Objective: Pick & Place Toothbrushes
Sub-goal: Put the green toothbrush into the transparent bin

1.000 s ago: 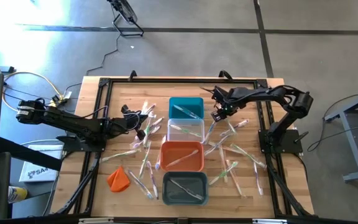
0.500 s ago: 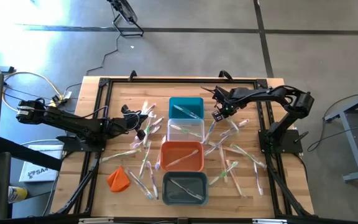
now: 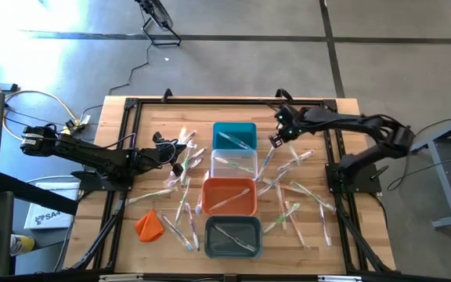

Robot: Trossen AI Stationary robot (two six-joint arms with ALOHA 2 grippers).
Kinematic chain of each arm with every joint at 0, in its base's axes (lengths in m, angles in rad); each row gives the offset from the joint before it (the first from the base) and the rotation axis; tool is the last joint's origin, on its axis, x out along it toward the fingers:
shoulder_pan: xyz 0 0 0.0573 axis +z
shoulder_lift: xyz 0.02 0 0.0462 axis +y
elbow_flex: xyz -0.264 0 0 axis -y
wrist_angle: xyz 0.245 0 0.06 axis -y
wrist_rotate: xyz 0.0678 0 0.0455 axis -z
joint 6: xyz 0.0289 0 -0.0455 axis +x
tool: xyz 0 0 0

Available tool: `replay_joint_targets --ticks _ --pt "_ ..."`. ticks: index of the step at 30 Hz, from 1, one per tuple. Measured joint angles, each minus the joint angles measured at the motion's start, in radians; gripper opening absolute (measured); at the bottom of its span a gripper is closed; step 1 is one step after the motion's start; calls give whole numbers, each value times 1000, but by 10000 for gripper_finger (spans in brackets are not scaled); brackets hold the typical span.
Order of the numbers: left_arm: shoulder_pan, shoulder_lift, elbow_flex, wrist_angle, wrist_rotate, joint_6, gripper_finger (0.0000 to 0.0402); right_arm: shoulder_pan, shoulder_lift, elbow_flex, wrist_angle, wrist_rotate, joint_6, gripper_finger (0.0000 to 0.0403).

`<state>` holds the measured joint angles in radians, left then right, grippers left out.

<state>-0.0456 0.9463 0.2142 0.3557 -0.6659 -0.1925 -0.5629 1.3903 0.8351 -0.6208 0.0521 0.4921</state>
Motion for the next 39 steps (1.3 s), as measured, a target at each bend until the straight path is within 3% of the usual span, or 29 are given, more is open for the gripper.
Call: replay_joint_targets --ticks 6,16,23,39 --pt "0 0 0 0 0 0 0 11 -184 39 68 -2 -26 11" --pt "0 0 0 0 0 0 0 116 -371 44 489 -10 -104 10" --pt "0 0 0 0 0 0 0 221 -351 44 719 -10 -197 10" --pt "0 0 0 0 0 0 0 362 -147 48 856 -38 -205 10"
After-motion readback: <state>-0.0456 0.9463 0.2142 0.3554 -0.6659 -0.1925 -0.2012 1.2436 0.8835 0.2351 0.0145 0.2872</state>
